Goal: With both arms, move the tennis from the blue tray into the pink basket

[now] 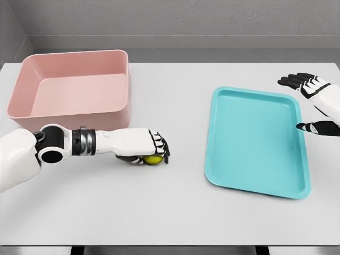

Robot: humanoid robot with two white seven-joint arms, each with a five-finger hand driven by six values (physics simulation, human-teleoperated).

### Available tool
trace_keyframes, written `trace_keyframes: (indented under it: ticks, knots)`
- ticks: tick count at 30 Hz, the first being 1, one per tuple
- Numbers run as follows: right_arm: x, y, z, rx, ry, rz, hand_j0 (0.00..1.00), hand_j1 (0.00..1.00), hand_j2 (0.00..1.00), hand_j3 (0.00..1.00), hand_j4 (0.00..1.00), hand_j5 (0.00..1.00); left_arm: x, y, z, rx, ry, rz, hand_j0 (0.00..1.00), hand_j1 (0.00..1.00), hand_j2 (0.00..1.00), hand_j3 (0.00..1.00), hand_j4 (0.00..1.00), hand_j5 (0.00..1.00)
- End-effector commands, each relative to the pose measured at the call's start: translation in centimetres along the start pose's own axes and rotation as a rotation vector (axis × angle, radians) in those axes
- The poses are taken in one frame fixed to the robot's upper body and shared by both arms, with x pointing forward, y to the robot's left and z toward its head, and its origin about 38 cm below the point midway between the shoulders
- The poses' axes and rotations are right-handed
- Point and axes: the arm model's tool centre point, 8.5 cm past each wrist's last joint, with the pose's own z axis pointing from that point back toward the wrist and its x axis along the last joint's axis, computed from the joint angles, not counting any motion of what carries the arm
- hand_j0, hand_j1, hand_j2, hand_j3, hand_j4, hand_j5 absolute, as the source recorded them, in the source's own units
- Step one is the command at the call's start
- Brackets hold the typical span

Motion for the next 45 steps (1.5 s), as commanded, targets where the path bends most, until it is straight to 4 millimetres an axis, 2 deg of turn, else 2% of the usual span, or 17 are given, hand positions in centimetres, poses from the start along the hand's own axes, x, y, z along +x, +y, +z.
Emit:
trace_keyframes:
  ticks: [1,19,35,41,45]
  knots:
    - [0.0,-0.1,0.0,-0.005,-0.001,-0.006,1.0,1.0,1.0,1.0,1.0,1.0,0.0,0.2,0.1,0.006,0.0,0.003,0.61,0.61,0.61,0.61,0.61,0.61]
    - [0.0,-0.1,0.0,-0.005,-0.002,-0.005,1.0,1.0,1.0,1.0,1.0,1.0,-1.3,4.1,1.5,0.025,0.033,-0.082,0.61,0.61,0.61,0.61,0.61,0.61]
    - [0.0,-0.1,0.0,-0.003,-0.001,-0.006,1.0,1.0,1.0,1.0,1.0,1.0,-2.6,7.7,3.7,0.04,0.081,-0.156,0.61,0.61,0.61,0.61,0.61,0.61]
    - [0.0,-0.1,0.0,-0.006,0.0,-0.005,1.0,1.0,1.0,1.0,1.0,1.0,-3.1,9.6,4.9,0.057,0.104,-0.181,0.61,0.61,0.61,0.61,0.61,0.61]
    - [0.0,-0.1,0.1,-0.003,0.0,-0.004,1.0,1.0,1.0,1.0,1.0,1.0,-3.9,10.4,6.7,0.059,0.143,-0.188,0.61,0.61,0.61,0.61,0.61,0.61]
